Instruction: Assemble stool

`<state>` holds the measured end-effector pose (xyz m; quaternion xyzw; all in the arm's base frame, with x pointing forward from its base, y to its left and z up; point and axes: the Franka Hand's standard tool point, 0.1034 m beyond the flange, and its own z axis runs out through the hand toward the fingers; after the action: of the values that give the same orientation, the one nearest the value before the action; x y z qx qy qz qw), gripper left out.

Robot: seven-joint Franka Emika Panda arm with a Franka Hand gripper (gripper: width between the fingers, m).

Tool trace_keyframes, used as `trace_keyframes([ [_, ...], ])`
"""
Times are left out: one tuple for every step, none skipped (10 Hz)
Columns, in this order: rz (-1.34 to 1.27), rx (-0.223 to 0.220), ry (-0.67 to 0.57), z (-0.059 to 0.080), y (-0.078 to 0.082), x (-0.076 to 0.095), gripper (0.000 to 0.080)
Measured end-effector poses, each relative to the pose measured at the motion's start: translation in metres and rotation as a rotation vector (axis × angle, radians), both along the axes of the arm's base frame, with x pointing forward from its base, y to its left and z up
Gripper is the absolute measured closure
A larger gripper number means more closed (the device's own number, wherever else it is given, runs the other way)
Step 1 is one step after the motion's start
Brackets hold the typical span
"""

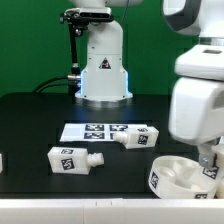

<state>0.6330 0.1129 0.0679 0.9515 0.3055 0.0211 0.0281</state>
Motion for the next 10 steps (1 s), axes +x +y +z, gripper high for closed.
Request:
trace_keyframes([
  [-0.089,0.009,0.012,0.004,-0.005,0.004,0.0465],
  [-0.151,0.013,0.006,0.003,-0.004,0.004,0.0465],
  [-0.24,0.017,0.005,0.002,-0.003,0.003,0.0465],
  [-0.3,0.02,0.003,0.001,-0.004,0.003,0.0465],
  [-0.383,0.025,-0.002,0.001,-0.007,0.004,0.0465],
  [-0.575,0.05,-0.033,0.001,-0.015,0.008,0.0464],
  [-0.811,0.064,-0.042,-0.001,-0.023,0.007,0.0464],
  [-0.951,0.089,-0.037,-0.002,-0.03,0.007,0.0464],
  [-1.025,0.103,-0.036,-0.002,-0.032,0.008,0.0464],
  [-1.131,0.113,-0.038,-0.002,-0.037,0.009,0.0464],
])
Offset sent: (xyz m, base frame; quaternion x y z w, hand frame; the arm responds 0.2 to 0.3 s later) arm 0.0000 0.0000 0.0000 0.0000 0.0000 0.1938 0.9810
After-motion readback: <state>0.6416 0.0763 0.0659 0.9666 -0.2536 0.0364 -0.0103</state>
